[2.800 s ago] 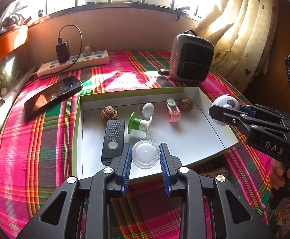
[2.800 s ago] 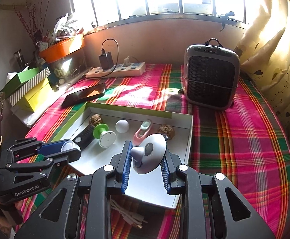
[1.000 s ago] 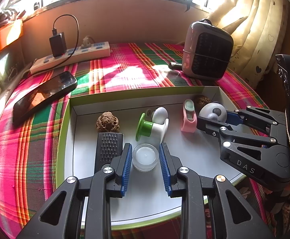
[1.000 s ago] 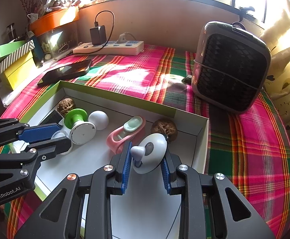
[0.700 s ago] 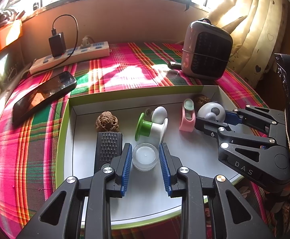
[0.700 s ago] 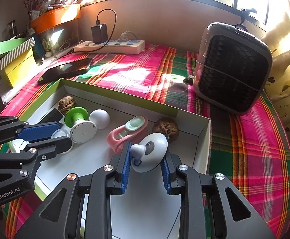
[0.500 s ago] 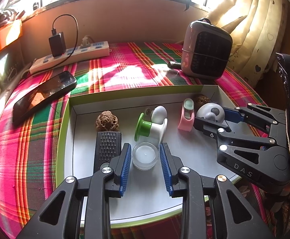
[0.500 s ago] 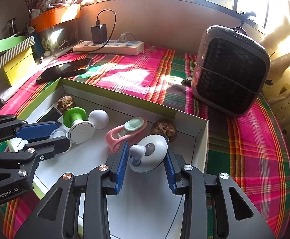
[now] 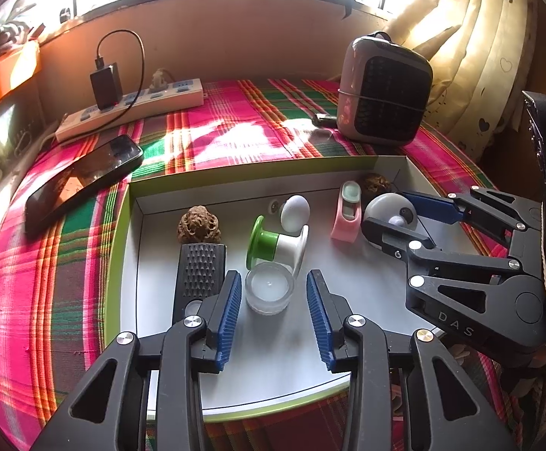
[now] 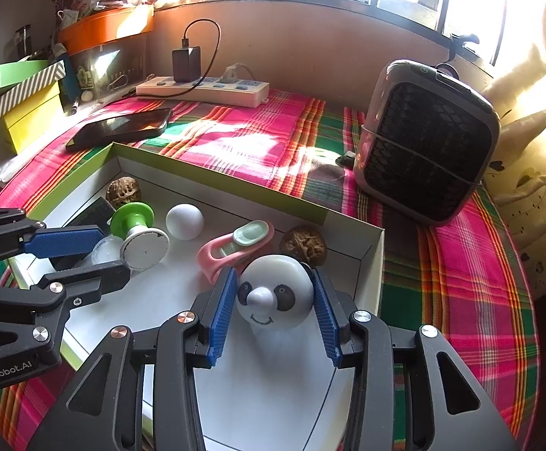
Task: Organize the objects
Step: 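Lower the white lid with the left tool while the right tool releases the panda-face ball, then withdraw both open tools from the tray toward the pink clip and cable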
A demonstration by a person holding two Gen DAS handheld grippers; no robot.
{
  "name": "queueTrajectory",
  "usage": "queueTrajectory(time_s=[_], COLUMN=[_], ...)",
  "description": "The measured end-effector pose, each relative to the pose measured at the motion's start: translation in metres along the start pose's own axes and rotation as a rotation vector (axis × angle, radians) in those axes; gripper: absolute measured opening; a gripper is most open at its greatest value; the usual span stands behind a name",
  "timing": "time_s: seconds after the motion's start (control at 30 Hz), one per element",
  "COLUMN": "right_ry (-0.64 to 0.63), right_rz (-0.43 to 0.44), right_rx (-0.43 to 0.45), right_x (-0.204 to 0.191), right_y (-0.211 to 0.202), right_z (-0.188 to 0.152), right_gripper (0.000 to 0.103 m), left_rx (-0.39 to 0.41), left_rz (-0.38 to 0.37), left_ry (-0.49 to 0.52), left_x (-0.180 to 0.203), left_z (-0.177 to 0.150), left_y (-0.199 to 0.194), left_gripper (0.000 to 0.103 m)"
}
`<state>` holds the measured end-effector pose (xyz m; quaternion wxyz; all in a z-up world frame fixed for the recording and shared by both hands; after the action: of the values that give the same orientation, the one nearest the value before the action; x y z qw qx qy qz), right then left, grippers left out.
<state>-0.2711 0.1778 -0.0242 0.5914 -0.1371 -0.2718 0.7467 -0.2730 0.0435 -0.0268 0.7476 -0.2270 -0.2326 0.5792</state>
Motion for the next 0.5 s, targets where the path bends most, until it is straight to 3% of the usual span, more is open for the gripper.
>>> queueTrajectory(time_s=[0.5], right_ry=[-0.005], right_rz=[-0.003], right_rx=[0.017], right_x=[-0.0023], right_y=[-0.0056], right_z=[0.002], right_gripper=[0.05], left_rx=[0.001], left_rz=[-0.003], left_ry=[-0.009], left_x=[0.0002], left_z=[-0.0006], left_y=[-0.0033], left_gripper=[0.04])
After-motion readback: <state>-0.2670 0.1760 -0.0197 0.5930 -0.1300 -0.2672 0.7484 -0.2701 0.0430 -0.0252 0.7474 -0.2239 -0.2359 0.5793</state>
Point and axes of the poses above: each gripper's, at about its wrist camera, not at the fingertips, and y roughly the way its jaws point, x to its right, z to its top, the point moved 7 cm from there along y, roughly the way its jaws point, and after that the axes turned 12 degrees about x, right-handed, at the moved point
